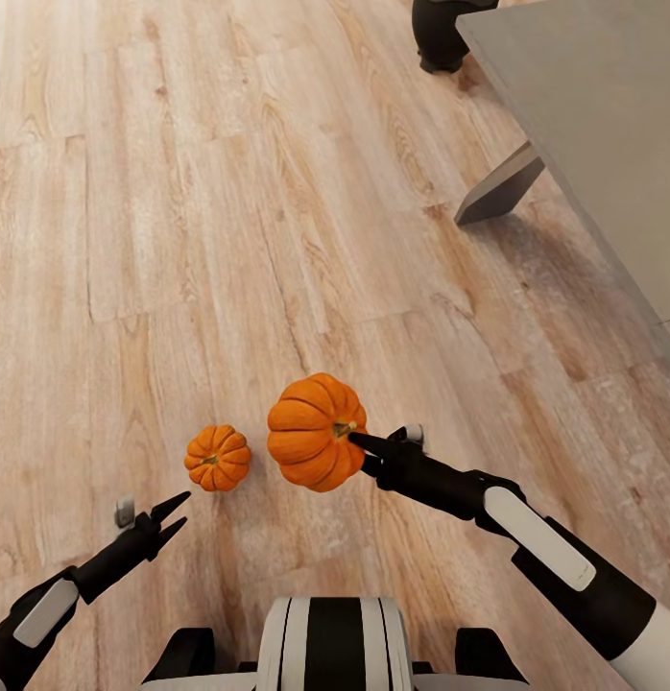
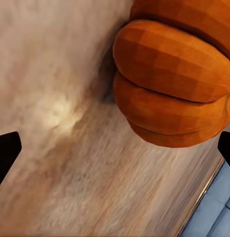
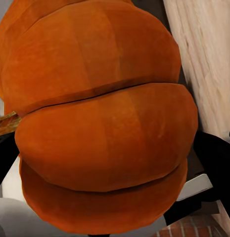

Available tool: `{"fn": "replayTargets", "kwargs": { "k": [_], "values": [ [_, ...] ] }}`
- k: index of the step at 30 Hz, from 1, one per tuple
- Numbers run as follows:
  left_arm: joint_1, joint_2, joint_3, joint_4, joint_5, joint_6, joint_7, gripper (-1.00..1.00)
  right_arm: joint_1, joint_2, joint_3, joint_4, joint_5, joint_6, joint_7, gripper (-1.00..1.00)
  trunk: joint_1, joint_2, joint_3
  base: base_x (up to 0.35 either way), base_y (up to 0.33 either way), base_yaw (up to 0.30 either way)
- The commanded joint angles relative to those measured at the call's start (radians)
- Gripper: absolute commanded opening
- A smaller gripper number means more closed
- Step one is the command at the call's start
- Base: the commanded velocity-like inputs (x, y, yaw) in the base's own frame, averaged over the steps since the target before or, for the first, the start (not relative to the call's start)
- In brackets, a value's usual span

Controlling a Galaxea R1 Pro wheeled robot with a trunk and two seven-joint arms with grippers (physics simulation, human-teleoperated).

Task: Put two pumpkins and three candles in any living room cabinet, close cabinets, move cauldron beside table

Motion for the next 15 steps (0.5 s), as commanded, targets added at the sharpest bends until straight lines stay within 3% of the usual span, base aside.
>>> {"fn": "replayTargets", "kwargs": {
  "k": [1, 9, 12, 15],
  "values": [
    [0.000, 0.000, 0.001, 0.000, 0.005, 0.009, -0.001, 1.00, -0.001, -0.001, 0.002, 0.000, -0.010, 0.005, -0.001, -1.00, 0.000, 0.000, 0.000, 0.000, 0.000, 0.000],
    [0.000, 0.008, -0.001, -0.001, 0.005, 0.009, -0.007, 1.00, -0.001, -0.001, 0.001, 0.014, -0.010, 0.005, -0.002, -1.00, 0.002, -0.001, -0.016, 0.000, 0.000, 0.000],
    [0.000, 0.009, -0.007, -0.005, -0.009, 0.007, -0.106, 1.00, -0.001, 0.001, 0.002, 0.014, -0.010, 0.005, -0.002, -1.00, 0.002, -0.001, -0.016, 0.000, 0.000, 0.000],
    [0.000, 0.009, -0.008, -0.005, -0.038, 0.007, -0.152, 1.00, -0.001, 0.001, 0.002, 0.014, -0.010, 0.005, -0.002, -1.00, 0.002, -0.001, -0.016, 0.000, 0.000, 0.000]
  ]
}}
